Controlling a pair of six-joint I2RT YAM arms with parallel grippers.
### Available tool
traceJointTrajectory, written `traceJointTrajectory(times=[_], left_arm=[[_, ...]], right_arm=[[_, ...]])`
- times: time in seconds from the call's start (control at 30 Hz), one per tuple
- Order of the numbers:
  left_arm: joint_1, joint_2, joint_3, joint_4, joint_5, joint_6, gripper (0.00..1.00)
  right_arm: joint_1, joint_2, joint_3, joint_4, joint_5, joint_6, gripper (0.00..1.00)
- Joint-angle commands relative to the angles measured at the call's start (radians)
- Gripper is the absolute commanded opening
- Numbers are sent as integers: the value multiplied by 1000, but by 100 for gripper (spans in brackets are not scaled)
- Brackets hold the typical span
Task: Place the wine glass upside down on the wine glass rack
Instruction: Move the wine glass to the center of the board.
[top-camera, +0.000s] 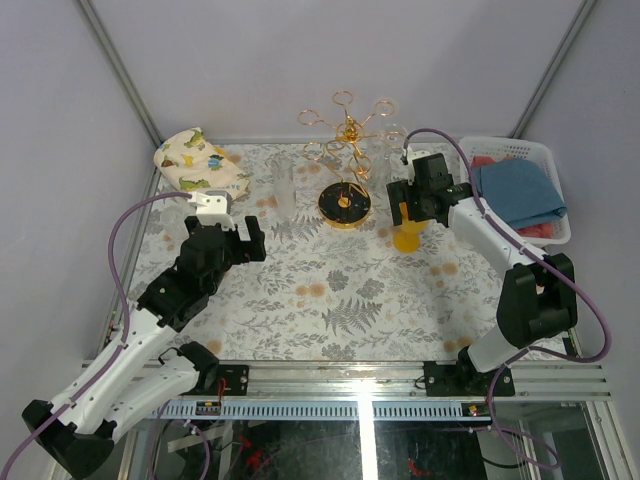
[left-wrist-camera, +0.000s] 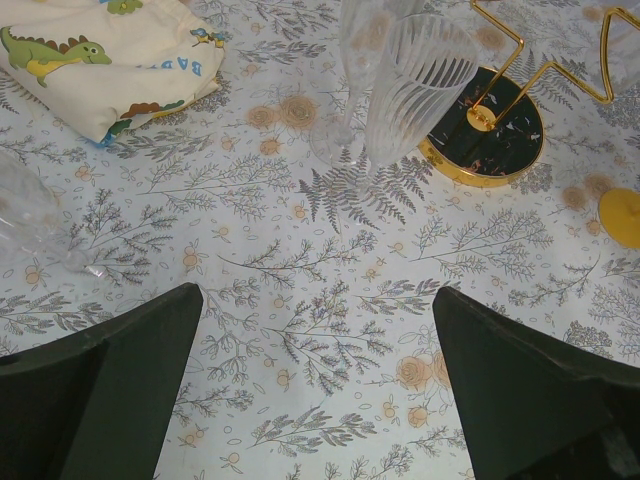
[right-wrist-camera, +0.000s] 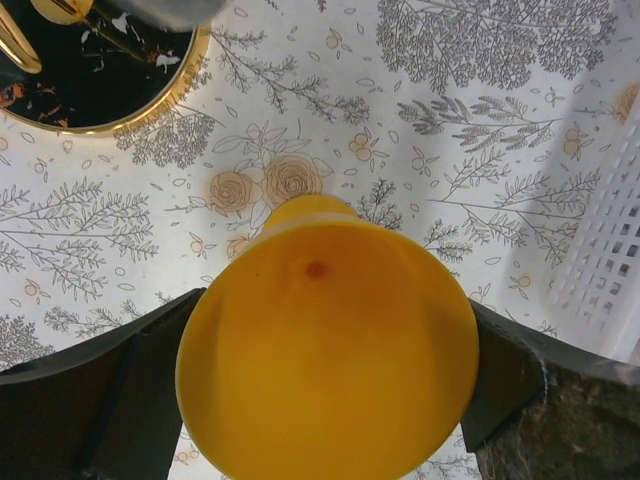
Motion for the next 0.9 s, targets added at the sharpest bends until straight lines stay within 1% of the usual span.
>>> traceJointTrajectory(times=[0.0, 0.3, 0.53, 0.87], left_arm=[[7, -1, -8, 1, 10, -3, 100], [7, -1, -8, 2, 13, -5, 100], [8, -7, -11, 0, 13, -6, 100], [7, -5, -11, 1, 12, -7, 100]], right_arm=[[3, -49, -18, 3, -37, -14, 100], [4, -127, -77, -20, -96, 4, 100], [15, -162, -91, -24, -135, 10, 100], [56, -159, -95, -29, -107, 3, 100]])
